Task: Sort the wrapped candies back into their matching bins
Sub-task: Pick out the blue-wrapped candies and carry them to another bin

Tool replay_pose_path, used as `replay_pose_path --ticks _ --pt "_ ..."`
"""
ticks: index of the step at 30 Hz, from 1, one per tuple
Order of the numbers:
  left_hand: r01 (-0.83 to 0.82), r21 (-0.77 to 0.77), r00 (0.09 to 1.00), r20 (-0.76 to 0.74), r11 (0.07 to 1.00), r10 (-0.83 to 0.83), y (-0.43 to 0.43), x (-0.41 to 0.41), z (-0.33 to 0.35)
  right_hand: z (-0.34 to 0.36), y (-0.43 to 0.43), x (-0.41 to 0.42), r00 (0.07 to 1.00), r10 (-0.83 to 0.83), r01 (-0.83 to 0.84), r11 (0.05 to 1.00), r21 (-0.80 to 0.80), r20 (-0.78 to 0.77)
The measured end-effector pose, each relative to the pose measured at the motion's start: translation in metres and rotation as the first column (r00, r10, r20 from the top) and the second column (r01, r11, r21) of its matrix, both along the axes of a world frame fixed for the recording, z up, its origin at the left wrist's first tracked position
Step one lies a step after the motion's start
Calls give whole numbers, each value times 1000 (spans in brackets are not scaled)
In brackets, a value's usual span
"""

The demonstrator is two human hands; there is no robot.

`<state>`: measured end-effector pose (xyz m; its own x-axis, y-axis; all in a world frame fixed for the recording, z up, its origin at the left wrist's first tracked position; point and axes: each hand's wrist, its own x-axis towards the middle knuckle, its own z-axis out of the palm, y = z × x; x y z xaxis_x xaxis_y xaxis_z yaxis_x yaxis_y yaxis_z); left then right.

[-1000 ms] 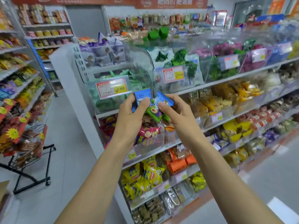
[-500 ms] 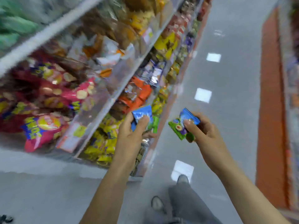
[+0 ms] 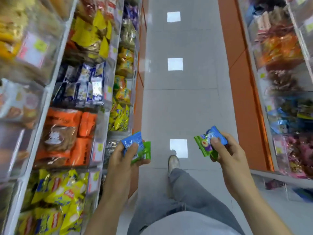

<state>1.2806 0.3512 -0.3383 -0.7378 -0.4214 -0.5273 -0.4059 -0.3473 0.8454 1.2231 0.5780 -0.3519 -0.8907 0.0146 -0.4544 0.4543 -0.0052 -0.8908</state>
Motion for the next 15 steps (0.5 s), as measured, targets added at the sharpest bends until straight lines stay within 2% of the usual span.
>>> replay_pose_path --ticks 4,10,15 --pt "-24 7 996 87 1000 23 -13 -62 -6 7 -15 -82 999 43 -43 999 -19 -8" --pt "-63 -9 997 49 998 63 -47 -172 -8 21 -53 -206 996 71 -73 997 -38 -48" --pt "-25 81 1000 10 996 25 -76 -289 -22 20 -85 -299 997 53 -55 998 -27 -60"
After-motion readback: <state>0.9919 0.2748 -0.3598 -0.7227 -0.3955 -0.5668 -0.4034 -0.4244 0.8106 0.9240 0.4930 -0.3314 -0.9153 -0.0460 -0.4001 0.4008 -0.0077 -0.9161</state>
